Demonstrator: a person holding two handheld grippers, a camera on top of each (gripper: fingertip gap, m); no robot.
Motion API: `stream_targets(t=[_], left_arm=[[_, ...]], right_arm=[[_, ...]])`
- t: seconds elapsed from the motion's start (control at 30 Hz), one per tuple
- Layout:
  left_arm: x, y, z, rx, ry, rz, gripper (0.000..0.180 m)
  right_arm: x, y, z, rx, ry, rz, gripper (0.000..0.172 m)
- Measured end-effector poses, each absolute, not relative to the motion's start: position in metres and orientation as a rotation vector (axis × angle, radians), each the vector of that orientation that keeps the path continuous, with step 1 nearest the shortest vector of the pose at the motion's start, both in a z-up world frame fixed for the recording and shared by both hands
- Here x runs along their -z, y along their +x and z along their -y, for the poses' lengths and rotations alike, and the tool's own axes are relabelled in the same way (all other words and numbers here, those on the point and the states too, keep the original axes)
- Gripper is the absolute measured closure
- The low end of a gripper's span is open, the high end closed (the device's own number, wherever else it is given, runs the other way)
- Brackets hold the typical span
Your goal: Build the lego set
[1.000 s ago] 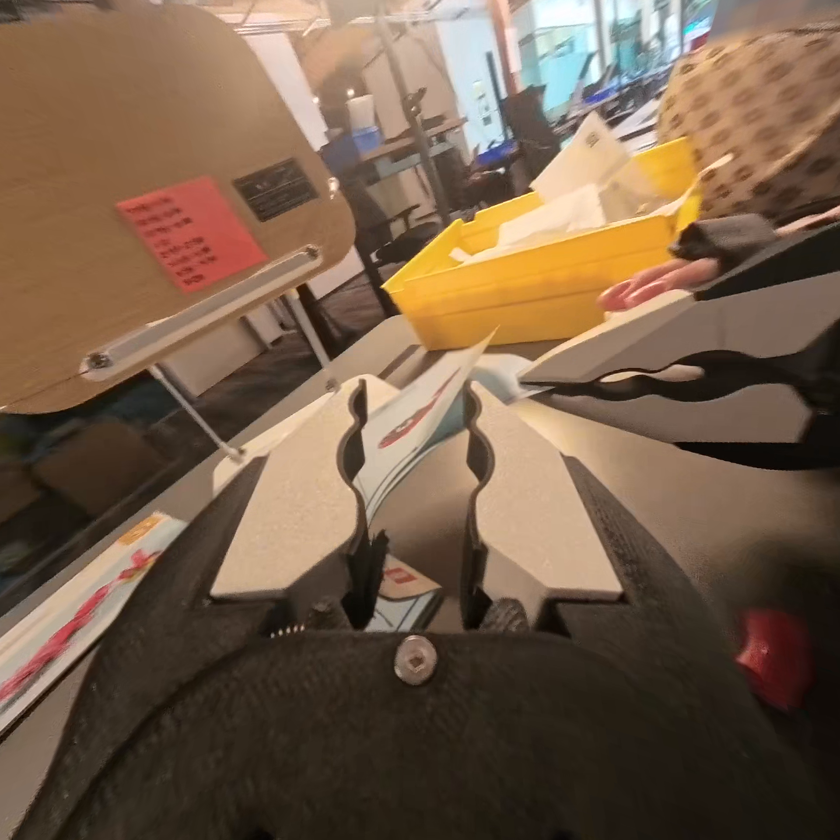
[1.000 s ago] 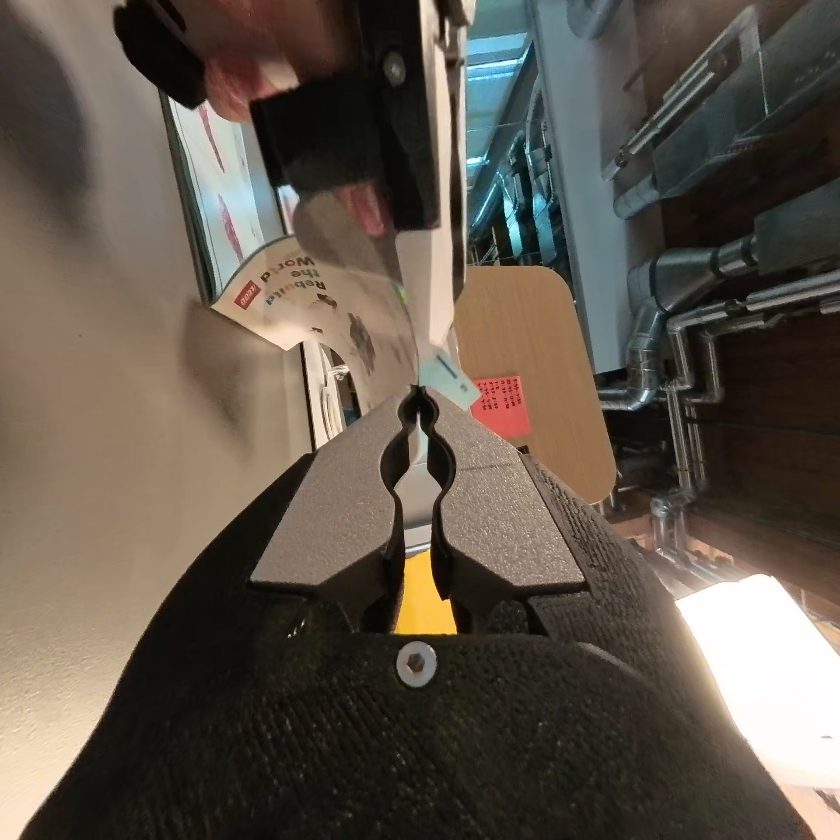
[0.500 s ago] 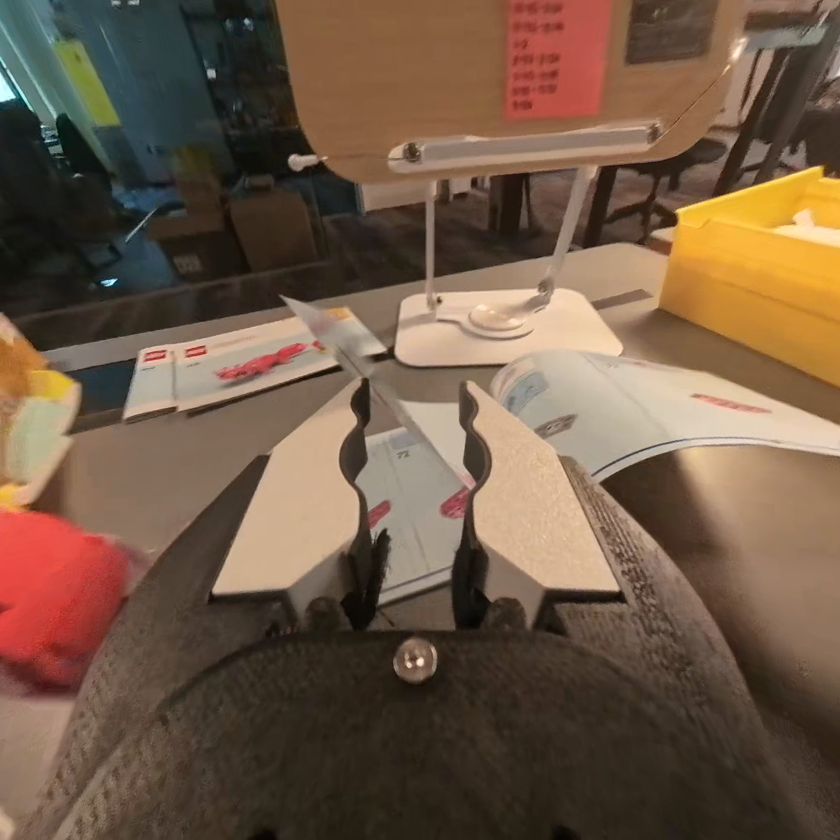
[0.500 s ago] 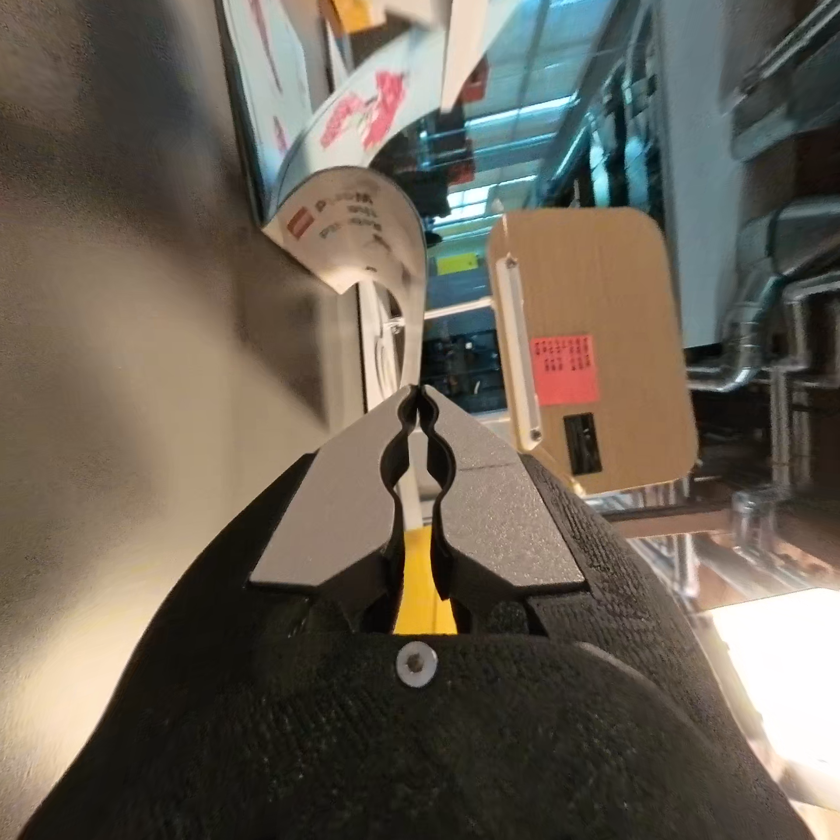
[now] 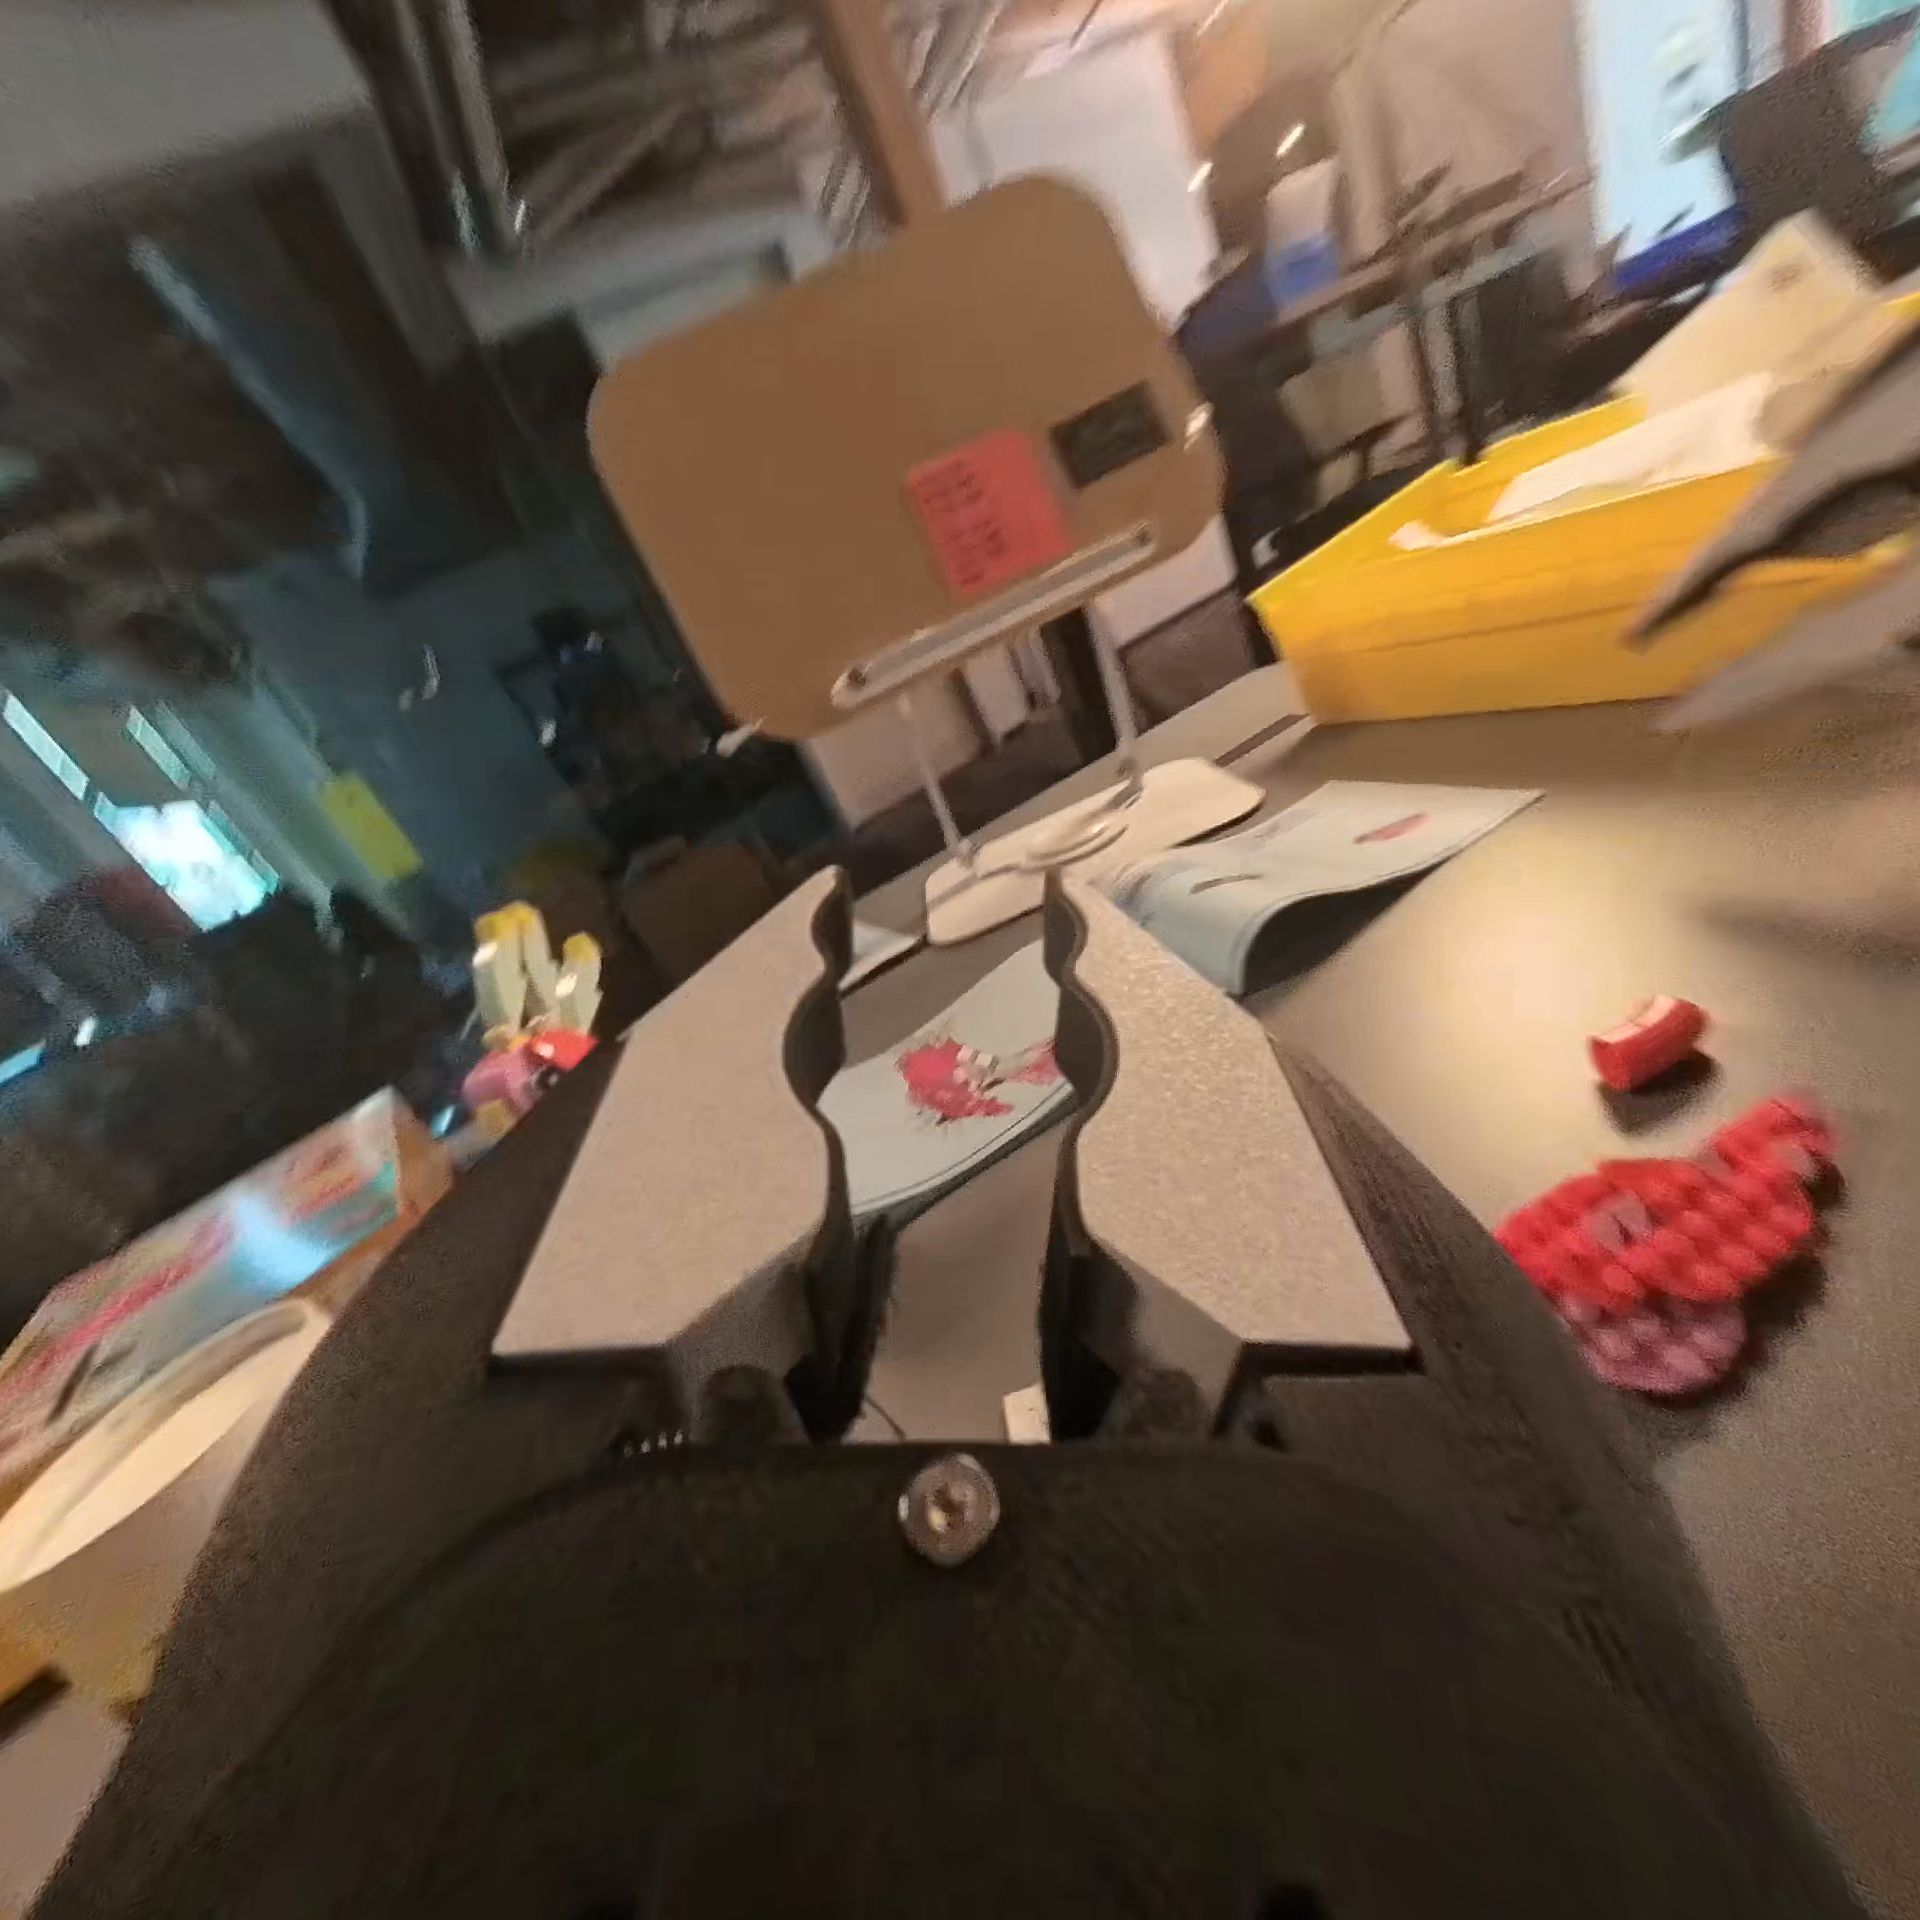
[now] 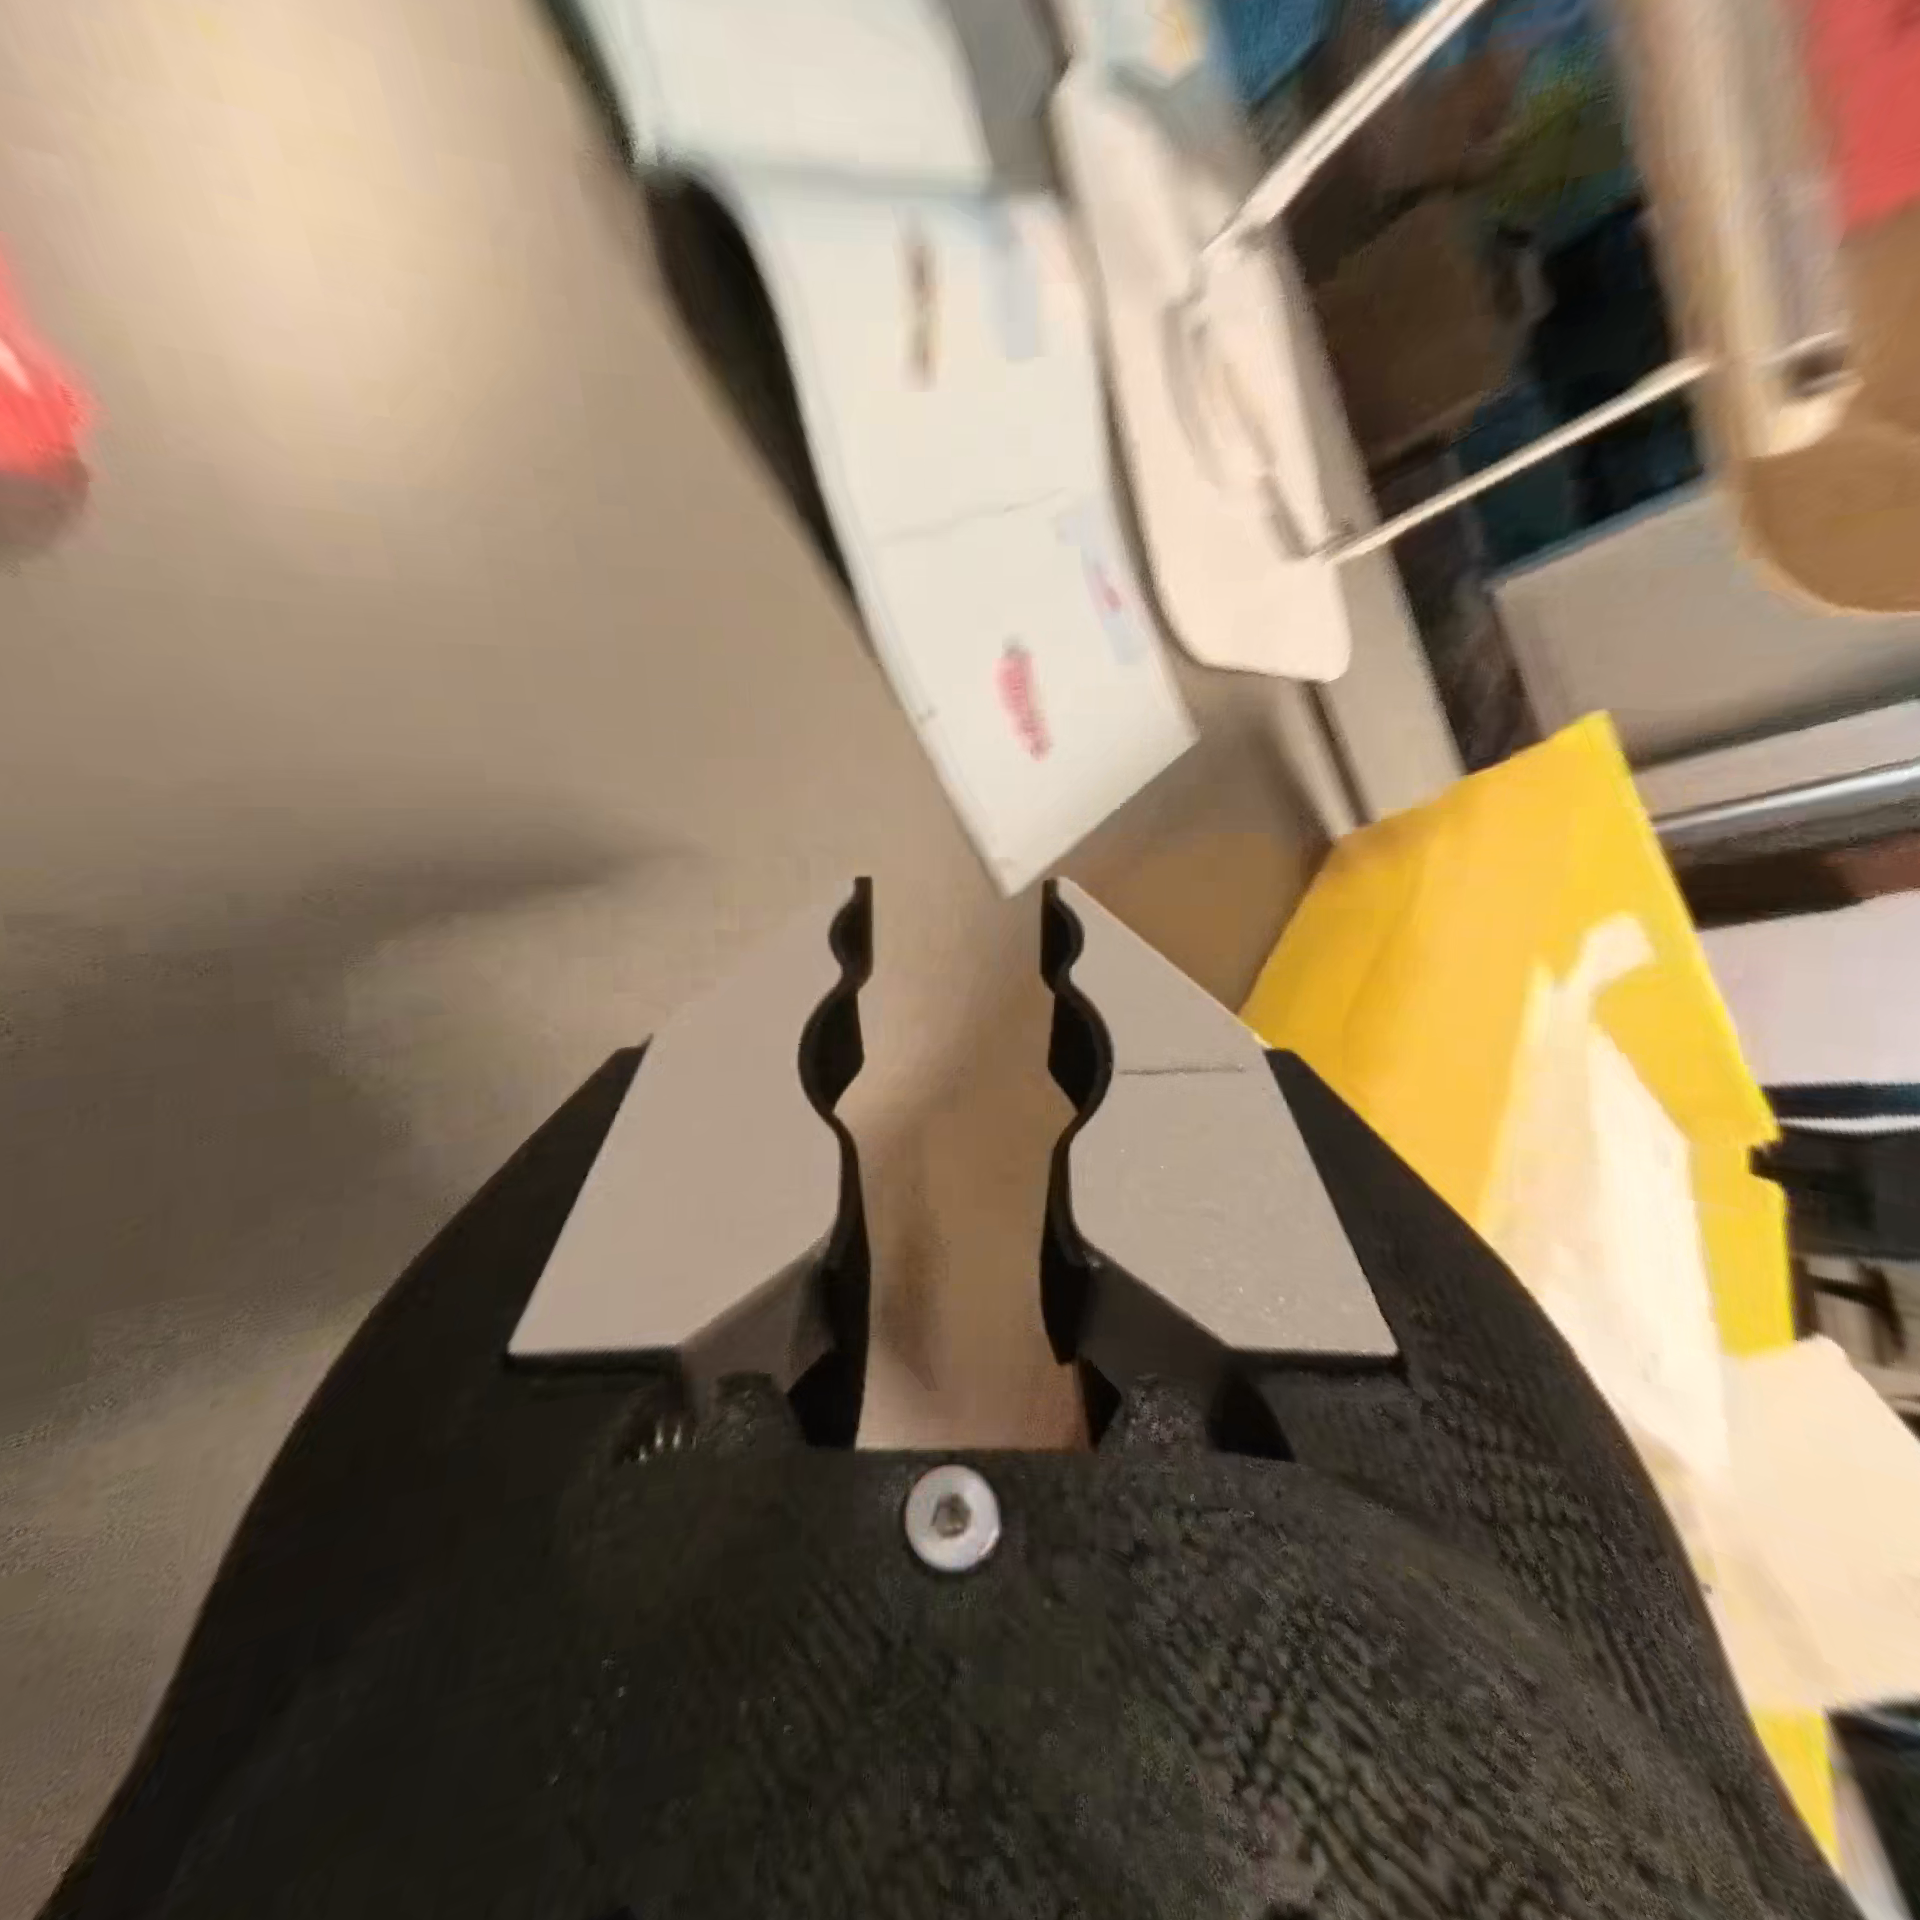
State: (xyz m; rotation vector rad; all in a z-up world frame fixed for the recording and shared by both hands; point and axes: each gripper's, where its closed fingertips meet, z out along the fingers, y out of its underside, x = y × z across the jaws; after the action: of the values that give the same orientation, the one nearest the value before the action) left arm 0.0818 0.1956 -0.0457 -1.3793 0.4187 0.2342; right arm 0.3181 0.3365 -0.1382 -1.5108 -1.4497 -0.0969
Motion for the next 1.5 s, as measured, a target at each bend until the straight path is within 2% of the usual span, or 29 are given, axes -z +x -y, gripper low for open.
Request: stream_targets(t=[0.13,0.27,0.5,0.9,1.23,1.5], left_arm=[[0.062,0.114,-0.187,-0.183,-1.317,-0.600,0.152],[0.082,0.142,-0.189,-0.167,-1.311,-0.724,0.155],[0.078,0.118,-0.196,-0.129,-1.350,-0.597,0.159],[0.067,0.084,-0.201,-0.025,-1.371,-0.398,0.160],[0.061,0.070,-0.198,-0.033,-1.357,-0.377,0.156],[0.082,0.086,-0.204,0.020,-1.446,-0.470,0.147]], right_arm=[[0.065,0.309,-0.330,-0.064,-1.298,1.142,0.141],[0.037,0.288,-0.329,-0.119,-1.122,0.924,0.141],[0.044,0.254,-0.319,-0.055,-0.936,0.799,0.154],[0.067,0.274,-0.362,0.085,-1.108,0.702,0.152],[0.060,0.261,-0.347,-0.124,-1.055,0.748,0.151],[0.060,0.261,-0.348,-0.148,-1.055,0.741,0.152]])
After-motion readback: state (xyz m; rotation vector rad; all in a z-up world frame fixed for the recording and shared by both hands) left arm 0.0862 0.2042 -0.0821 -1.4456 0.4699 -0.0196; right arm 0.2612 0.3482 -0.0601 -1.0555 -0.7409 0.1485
